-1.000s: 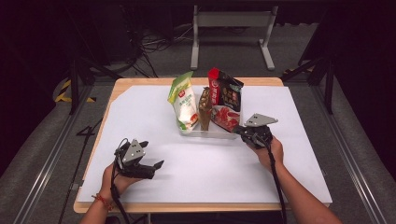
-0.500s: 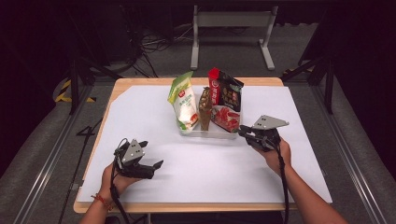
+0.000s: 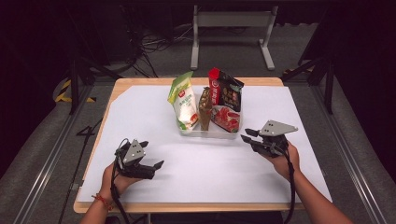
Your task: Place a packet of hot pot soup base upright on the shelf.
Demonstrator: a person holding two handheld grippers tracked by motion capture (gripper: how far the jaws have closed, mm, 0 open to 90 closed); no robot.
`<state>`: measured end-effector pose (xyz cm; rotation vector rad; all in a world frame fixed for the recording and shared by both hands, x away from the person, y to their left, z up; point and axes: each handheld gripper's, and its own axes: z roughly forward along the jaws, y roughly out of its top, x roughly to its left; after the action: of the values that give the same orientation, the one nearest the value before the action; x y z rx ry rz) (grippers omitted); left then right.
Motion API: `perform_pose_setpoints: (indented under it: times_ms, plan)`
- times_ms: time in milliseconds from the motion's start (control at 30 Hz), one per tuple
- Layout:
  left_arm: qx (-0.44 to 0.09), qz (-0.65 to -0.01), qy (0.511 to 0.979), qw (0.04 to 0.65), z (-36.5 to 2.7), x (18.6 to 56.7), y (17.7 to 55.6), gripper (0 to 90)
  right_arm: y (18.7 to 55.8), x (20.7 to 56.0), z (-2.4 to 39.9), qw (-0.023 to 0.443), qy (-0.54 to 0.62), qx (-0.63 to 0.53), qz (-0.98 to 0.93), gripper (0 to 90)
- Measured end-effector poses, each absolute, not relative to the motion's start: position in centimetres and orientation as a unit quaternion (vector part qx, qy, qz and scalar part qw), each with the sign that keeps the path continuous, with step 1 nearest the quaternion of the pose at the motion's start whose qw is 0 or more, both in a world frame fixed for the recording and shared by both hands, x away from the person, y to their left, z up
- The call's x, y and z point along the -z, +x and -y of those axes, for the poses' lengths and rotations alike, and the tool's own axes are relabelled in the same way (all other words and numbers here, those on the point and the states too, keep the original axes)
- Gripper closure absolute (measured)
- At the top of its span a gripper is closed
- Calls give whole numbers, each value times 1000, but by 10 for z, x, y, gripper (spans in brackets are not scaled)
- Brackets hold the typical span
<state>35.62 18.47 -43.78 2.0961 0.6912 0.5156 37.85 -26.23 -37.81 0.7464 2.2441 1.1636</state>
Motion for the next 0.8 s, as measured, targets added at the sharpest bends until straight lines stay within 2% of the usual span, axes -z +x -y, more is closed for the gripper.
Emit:
perform_pose_setpoints:
  times_ms: [233,333,400,500,633,700,800]
  plan:
    - [-206,-274,838,424,-184,438,356,106,372,379,268,254,271,-427,-824,590]
    - [-206,-275,838,424,-184,438,356,106,371,379,272,258,271,-428,-823,517]
    - [-206,-275,838,424,-184,438,356,106,370,380,274,258,271,-429,-823,506]
    - [-206,-274,839,423,-184,438,356,106,369,381,277,262,269,-426,-823,422]
    - [-206,-274,839,422,-184,438,356,106,368,384,281,258,272,-425,-824,387]
    - [-207,-274,840,421,-184,438,356,106,367,385,283,260,270,-424,-825,330]
    - [-207,-273,840,421,-183,438,356,106,365,387,287,259,267,-423,-826,293]
